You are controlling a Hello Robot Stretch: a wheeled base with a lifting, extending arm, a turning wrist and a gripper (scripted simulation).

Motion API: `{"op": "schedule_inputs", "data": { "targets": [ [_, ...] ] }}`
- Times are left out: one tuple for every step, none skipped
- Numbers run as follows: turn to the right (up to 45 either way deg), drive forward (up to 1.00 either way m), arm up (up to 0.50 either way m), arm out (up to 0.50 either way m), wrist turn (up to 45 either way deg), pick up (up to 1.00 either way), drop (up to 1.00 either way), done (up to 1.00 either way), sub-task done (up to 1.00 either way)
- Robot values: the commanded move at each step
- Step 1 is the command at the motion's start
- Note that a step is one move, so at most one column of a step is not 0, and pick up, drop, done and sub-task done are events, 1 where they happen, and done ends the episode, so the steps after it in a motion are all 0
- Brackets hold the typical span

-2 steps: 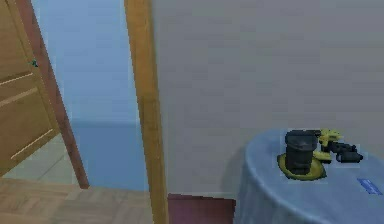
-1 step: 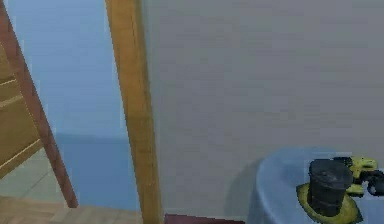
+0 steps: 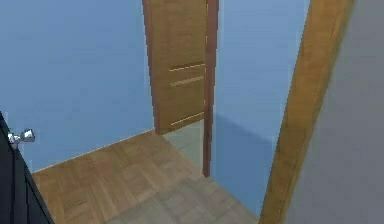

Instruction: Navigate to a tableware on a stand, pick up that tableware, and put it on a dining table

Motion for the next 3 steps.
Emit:
{"op": "schedule_inputs", "data": {
  "targets": [
    [-6.0, 0.00, 0.00, 0.00, 0.0, 0.00, 0.00, 0.00, 0.00],
    [0.0, 1.00, 0.00, 0.00, 0.0, 0.00, 0.00, 0.00, 0.00],
    [-6.0, 0.00, 0.00, 0.00, 0.0, 0.00, 0.00, 0.00, 0.00]
  ]
}}
